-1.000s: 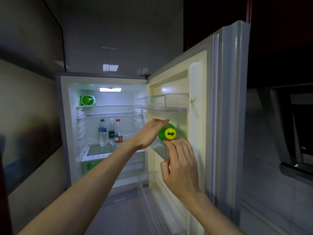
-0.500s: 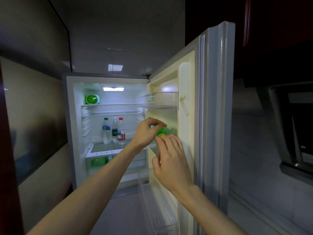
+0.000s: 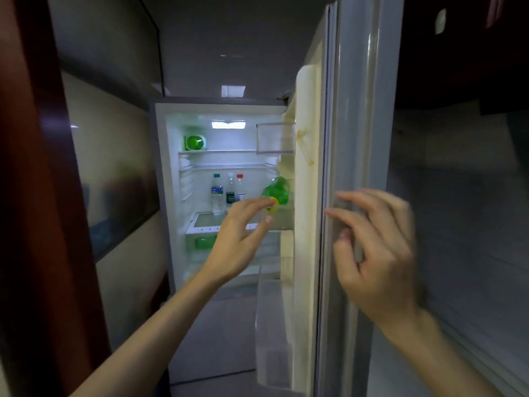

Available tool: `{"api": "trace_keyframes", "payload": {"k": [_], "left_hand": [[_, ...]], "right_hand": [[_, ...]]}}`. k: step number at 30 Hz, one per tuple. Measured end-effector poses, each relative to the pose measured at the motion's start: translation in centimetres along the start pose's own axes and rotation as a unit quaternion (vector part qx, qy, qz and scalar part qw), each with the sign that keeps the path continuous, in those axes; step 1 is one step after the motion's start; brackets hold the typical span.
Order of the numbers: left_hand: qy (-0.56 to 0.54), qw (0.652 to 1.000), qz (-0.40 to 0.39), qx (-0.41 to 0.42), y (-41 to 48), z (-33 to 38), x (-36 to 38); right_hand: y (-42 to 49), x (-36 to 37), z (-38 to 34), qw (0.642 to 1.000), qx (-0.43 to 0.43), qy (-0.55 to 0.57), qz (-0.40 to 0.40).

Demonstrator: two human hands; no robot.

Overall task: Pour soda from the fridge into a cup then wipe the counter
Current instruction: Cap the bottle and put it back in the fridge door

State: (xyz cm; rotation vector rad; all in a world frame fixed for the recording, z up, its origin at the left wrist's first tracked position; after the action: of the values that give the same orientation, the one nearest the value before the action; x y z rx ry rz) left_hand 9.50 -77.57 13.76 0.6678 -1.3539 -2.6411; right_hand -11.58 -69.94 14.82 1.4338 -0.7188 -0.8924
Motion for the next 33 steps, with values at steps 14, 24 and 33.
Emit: {"api": "trace_keyframes", "payload": {"k": [14,24,33], "left_hand": [[0.103,0.990,0.069,-0.069,-11.5,-4.5,-3.1],[0.087,0.951,0.182,-0.235,-15.5,-11.7,-6.9],[0.079,0.928,0.224,-0.287,-14.0,-22.9,-11.2]], "right_hand": [[-2.2,9.9,-7.9,0.993,-0.086,0.075,-0.027],[-1.3,21.4,-15.0,0.956,-0.230,0.130,-0.124],[-6.0,34.4,-14.2,0.937,-0.258,0.101,-0.212]]}}
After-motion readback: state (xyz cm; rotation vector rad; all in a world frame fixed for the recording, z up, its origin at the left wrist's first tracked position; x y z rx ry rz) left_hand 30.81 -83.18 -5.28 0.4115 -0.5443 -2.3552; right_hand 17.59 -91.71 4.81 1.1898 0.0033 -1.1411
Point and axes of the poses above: each hand's wrist, its own y-axis towards the middle knuckle, its own x-axis out of the palm, z = x × y, the point moved 2 cm from there along y, towards the middle knuckle, and after that the axes turned 10 degrees about -y, right-handed, at the moved point
